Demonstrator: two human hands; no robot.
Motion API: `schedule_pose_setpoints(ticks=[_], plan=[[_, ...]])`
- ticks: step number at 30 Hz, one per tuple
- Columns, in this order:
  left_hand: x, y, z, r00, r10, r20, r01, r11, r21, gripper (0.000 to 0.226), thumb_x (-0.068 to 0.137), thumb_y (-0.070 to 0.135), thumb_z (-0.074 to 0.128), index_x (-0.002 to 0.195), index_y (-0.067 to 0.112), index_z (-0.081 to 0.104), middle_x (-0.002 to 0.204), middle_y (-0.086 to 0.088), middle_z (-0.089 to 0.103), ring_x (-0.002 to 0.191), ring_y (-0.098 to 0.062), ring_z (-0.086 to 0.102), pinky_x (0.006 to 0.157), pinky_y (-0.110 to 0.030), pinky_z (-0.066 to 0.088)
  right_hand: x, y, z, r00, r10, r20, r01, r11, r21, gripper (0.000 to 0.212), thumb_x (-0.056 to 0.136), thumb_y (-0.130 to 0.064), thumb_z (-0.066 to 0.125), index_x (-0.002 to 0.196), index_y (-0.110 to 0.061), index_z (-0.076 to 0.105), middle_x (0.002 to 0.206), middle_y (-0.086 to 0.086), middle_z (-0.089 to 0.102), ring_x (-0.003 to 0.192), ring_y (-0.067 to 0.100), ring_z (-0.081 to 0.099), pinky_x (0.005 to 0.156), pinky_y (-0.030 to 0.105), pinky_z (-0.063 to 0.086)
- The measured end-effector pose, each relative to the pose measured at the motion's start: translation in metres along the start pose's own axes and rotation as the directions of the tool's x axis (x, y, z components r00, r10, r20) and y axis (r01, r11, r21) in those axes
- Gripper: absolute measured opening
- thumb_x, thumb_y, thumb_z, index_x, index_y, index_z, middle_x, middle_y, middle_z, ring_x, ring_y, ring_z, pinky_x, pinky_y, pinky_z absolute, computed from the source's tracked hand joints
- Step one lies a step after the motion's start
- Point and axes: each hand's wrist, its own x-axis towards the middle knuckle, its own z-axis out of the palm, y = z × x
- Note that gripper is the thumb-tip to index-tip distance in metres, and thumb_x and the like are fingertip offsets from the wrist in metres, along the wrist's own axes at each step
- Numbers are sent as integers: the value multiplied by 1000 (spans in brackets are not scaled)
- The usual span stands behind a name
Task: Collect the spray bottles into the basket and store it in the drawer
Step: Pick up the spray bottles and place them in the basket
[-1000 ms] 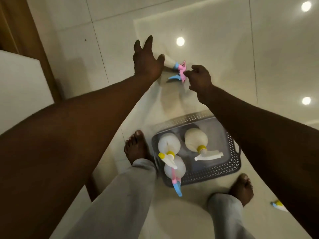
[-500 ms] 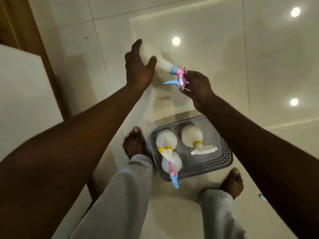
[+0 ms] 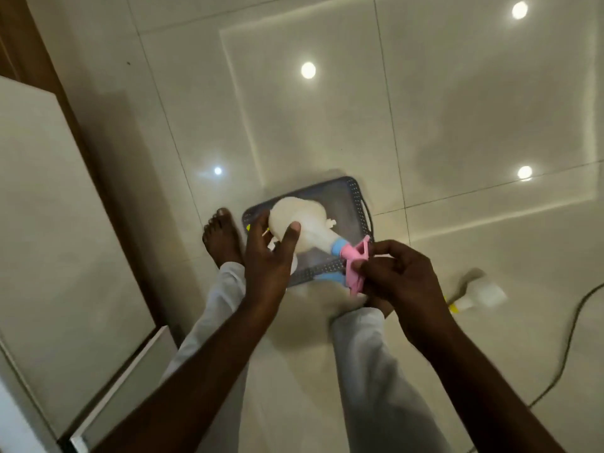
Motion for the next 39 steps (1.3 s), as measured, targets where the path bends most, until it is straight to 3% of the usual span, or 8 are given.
schedule_pose_setpoints(ticks=[6, 10, 14, 21, 26, 30, 35, 39], plan=[[-61, -84, 34, 940, -332, 77, 326, 942, 82, 64, 88, 55, 75, 143, 25, 59, 135, 7, 64, 119, -13, 66, 105, -37, 56, -37, 68, -27, 995, 10, -98, -36, 963, -266, 24, 88, -21, 84, 80, -44, 81, 82, 1, 82, 84, 20, 80, 91, 50, 62], [-40, -104, 59, 855, -500, 136, 501, 865, 30, 57, 96, 40, 68, 148, 22, 54, 147, -8, 59, 127, -28, 62, 110, -52, 53, -12, 110, -15, 980, 44, -194, -114, 923, -367, 8, 86, -30, 85, 87, -24, 80, 112, 14, 79, 118, 23, 70, 107, 52, 52], [-5, -117, 77, 805, -569, 169, 556, 822, 119, 58, 102, 30, 62, 156, 18, 44, 152, -11, 53, 128, -35, 60, 109, -52, 53, 16, 134, 12, 969, -55, -239, -44, 920, -391, 20, 85, -32, 85, 82, -26, 66, 65, -17, 70, 82, -23, 65, 84, 12, 52], [32, -124, 85, 786, -568, 245, 516, 820, 249, 49, 102, 23, 60, 149, 13, 49, 137, -14, 64, 113, -30, 66, 104, -48, 56, 61, 165, 47, 959, -16, -285, -108, 903, -415, 28, 93, -44, 72, 100, -17, 73, 86, -2, 81, 83, 8, 75, 64, 2, 42], [43, -120, 88, 759, -601, 248, 524, 792, 314, 61, 101, 23, 59, 157, 16, 36, 112, -6, 63, 89, -29, 64, 75, -39, 55, 87, 168, 54, 959, 36, -283, -158, 894, -420, 17, 91, -24, 71, 98, -11, 77, 89, 3, 81, 87, 14, 75, 62, 0, 40], [47, -117, 89, 739, -624, 252, 526, 769, 362, 61, 99, 17, 58, 156, 10, 38, 125, -23, 62, 83, -30, 65, 66, -35, 52, 97, 173, 55, 957, 62, -285, -180, 893, -412, 19, 90, -21, 70, 104, -9, 76, 97, 5, 80, 91, 16, 73, 63, 10, 40], [49, -109, 90, 766, -602, 224, 464, 760, 454, 20, 93, 4, 54, 111, 1, 61, 86, -21, 59, 60, -27, 57, 41, -22, 47, 105, 182, 53, 957, 94, -274, -195, 908, -370, 26, 90, -23, 75, 110, -8, 72, 103, 6, 80, 90, 18, 71, 57, 6, 36], [48, -107, 90, 759, -620, 196, 522, 761, 385, 13, 97, 11, 53, 85, 14, 58, 84, -17, 59, 69, -29, 58, 62, -33, 47, 109, 184, 56, 963, 90, -256, -173, 930, -324, 27, 90, -26, 78, 112, -10, 71, 105, 8, 80, 83, 14, 67, 59, 6, 33]])
